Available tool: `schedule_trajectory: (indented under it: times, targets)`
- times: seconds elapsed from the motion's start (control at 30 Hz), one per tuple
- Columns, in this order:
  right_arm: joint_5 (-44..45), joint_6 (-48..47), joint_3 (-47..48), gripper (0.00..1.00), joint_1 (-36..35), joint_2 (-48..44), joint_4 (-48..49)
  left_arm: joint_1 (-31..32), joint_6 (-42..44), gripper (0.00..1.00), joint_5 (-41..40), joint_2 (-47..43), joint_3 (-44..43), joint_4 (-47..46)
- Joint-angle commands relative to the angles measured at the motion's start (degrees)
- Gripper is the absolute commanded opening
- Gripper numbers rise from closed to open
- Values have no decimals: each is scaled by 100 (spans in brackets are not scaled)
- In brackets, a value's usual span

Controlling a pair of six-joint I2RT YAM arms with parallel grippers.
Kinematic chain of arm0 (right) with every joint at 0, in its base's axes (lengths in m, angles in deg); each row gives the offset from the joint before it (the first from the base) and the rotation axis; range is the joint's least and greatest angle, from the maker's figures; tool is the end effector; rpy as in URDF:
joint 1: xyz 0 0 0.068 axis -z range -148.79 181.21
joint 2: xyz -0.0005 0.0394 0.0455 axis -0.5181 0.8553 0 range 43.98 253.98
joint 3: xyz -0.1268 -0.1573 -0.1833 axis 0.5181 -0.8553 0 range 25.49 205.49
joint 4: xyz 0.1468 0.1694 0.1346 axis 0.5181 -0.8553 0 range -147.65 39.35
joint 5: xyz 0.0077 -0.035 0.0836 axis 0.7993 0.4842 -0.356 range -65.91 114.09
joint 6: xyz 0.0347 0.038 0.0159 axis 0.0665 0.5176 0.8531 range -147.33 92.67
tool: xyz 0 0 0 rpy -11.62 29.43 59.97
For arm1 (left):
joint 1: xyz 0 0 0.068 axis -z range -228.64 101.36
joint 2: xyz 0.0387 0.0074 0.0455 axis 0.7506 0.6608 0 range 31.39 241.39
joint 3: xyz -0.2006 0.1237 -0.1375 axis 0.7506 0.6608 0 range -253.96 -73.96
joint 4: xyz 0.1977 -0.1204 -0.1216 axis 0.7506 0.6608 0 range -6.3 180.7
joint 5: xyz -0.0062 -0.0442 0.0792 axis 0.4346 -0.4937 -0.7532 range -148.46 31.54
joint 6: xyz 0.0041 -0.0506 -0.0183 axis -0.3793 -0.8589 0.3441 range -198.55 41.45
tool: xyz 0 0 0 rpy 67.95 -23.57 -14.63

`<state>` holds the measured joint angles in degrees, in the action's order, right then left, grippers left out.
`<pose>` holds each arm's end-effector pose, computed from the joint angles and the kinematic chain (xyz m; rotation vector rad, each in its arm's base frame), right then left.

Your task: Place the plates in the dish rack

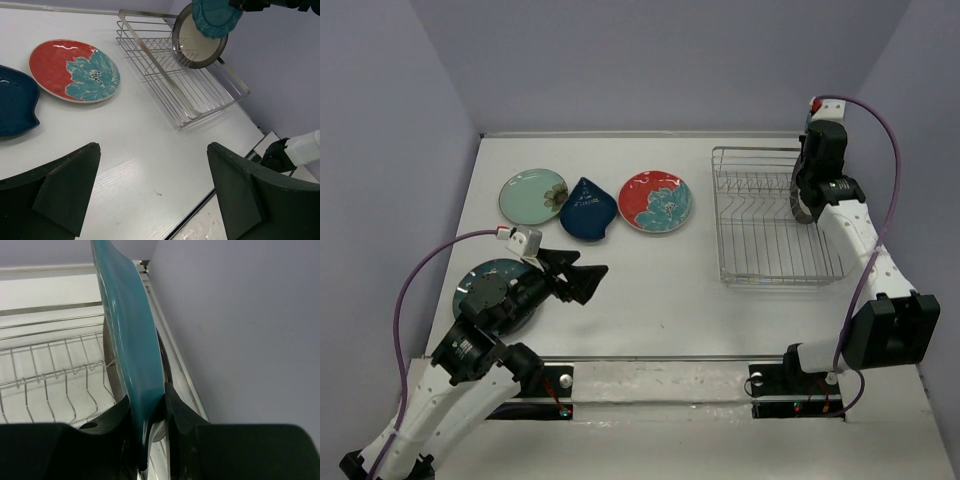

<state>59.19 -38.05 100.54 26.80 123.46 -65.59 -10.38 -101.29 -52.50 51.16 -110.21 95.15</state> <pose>0.3186 0.0041 0.3798 0.1675 1.8903 -0.6570 0.0751 -0.0638 0.3394 0.2970 1.5268 -0.9303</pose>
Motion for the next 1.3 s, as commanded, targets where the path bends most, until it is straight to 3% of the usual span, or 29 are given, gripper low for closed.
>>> schedule_trajectory:
  times: [0.0, 0.87, 1.0, 1.03, 1.13, 1.27]
  targets:
    - [-327, 149, 54, 7, 53, -223, 1142, 32, 121, 99, 116, -26, 13, -248]
    - [-1083, 1045, -1211, 7, 273, 586, 1424, 6, 112, 99, 20, 369, -5, -204]
    - [-952, 1388, -1352, 21, 273, 586, 1634, 6, 103, 99, -33, 527, -14, -178]
    - [-908, 1432, -1361, 37, 273, 551, 1635, 6, 95, 99, -51, 554, -22, -169]
    - [-741, 1573, -1317, 66, 273, 411, 1556, -3, 68, 99, -191, 703, -31, -134]
    - [-591, 1801, -1142, 79, 273, 129, 1153, -12, -19, 99, -349, 1010, -58, -46]
